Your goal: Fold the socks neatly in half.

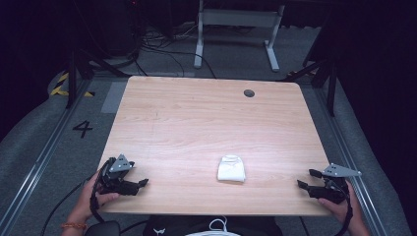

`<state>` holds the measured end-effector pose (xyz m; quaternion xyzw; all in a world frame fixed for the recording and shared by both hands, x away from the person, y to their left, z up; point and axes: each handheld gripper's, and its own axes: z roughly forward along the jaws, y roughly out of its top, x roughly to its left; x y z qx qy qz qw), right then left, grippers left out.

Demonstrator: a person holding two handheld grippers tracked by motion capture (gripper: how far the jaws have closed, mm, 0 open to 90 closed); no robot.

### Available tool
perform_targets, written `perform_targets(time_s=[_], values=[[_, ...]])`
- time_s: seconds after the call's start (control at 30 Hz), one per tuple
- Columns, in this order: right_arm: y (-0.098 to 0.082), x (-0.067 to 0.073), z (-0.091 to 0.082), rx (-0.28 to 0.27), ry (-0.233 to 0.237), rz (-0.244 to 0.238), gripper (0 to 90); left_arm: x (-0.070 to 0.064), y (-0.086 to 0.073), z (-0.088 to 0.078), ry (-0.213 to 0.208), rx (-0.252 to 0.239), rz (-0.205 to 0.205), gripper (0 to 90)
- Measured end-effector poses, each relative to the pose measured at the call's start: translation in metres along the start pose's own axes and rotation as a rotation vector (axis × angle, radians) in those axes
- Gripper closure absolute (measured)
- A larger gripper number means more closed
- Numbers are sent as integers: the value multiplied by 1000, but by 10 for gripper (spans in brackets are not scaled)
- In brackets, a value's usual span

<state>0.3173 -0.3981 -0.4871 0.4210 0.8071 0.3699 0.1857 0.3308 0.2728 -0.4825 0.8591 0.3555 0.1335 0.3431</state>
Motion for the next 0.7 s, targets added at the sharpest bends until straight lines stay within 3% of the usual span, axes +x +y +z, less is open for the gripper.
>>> perform_targets(time_s=[0.7], values=[[0, 0, 0, 1, -3, 2, 288, 1, 2, 2, 11, 9, 5, 107]])
